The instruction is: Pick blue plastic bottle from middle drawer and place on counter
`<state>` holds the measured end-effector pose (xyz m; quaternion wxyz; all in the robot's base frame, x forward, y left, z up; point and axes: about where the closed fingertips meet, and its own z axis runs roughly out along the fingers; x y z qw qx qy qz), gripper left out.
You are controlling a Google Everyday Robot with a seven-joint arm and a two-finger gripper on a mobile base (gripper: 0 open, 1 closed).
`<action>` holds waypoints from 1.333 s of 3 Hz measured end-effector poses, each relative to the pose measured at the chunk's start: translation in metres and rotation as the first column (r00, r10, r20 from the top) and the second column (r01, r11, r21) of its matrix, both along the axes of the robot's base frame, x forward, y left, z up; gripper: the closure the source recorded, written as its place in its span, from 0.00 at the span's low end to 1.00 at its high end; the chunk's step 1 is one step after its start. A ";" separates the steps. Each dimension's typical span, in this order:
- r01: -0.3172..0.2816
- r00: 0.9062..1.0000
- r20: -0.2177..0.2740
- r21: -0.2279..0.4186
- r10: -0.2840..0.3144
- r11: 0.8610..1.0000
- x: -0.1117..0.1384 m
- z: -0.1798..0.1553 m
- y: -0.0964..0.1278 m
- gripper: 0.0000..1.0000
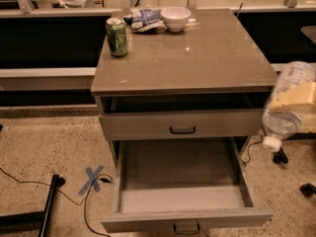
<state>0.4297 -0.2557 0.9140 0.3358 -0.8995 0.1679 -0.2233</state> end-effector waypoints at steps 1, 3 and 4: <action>-0.011 1.000 0.011 -0.069 0.012 0.998 0.048 0.005 0.056 1.00; 0.094 0.992 -0.056 -0.257 -0.112 0.962 0.166 -0.067 0.114 1.00; 0.115 0.987 -0.068 -0.317 -0.144 0.941 0.210 -0.068 0.148 1.00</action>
Offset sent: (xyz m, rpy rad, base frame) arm 0.2287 0.2355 -0.0844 -0.2742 0.1184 0.0561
